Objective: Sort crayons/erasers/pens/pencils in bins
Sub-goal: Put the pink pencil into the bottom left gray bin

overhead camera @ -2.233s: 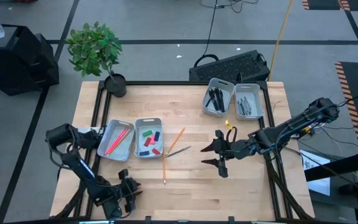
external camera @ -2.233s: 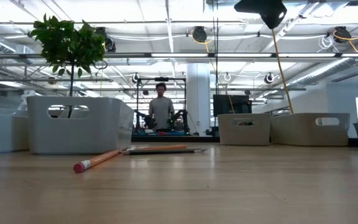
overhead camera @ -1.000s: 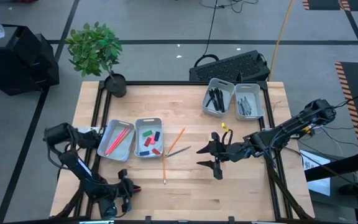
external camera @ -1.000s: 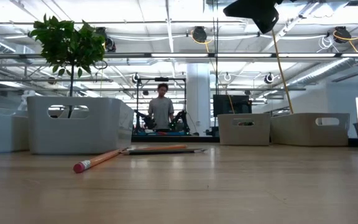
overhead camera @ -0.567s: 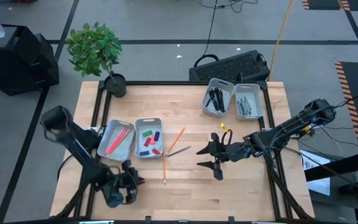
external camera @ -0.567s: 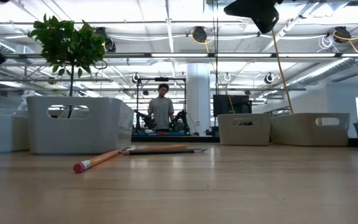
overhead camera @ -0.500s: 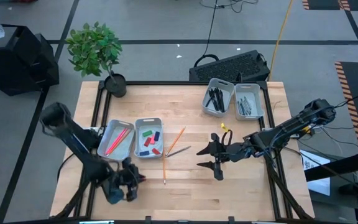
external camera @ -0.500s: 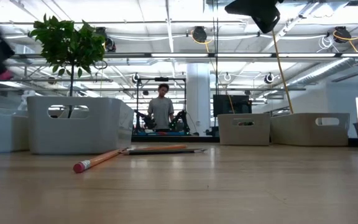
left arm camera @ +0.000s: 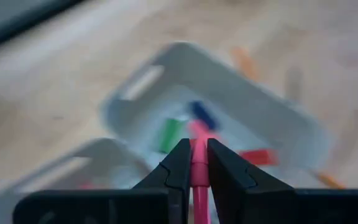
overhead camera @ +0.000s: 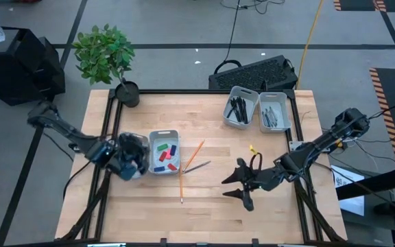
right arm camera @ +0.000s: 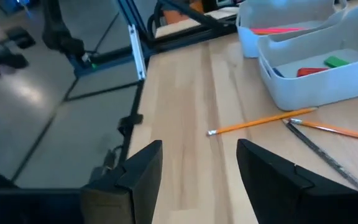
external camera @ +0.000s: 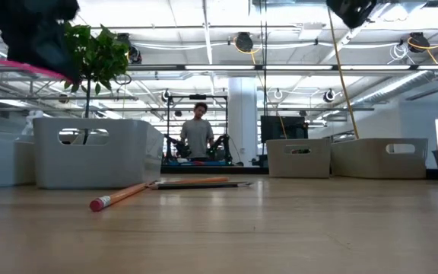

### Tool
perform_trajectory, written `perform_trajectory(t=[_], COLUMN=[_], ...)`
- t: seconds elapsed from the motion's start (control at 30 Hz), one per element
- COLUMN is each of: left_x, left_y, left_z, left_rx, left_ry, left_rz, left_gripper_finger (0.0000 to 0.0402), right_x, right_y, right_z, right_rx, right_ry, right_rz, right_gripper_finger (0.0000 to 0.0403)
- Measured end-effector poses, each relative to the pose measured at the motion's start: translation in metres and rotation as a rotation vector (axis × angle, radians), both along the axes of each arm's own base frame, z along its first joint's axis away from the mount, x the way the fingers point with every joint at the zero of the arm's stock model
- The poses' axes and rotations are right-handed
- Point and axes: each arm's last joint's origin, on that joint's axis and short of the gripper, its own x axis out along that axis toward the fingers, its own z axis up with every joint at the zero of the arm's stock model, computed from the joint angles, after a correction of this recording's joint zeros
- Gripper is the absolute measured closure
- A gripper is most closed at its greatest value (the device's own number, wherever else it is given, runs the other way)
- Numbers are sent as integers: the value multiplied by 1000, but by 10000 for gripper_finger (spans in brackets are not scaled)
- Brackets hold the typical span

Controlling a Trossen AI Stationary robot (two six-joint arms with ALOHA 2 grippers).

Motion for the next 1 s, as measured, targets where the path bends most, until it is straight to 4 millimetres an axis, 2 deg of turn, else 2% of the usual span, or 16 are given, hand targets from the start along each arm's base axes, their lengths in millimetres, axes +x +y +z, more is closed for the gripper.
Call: perform_trajectory(t=[0.17,0.3,0.53,1.0], left_x=[0,4,-2,-11], left_y=[27,40,46,47], left_z=[-7,-20,-61,-94], left_rx=[116,173,167,120], left_ry=[159,212,224,210], left_rz=[122,177,208,197], left_gripper_finger=[355,355,355,355], right_x=[-3,-7,-12,-14], right_y=[11,18,26,25], right_z=[8,13,17,18], right_rx=[59,77,100,111], right_ry=[-78,-134,-175,-174], right_rz=[-35,-74,-101,-104], right_gripper_finger=[202,202,202,202])
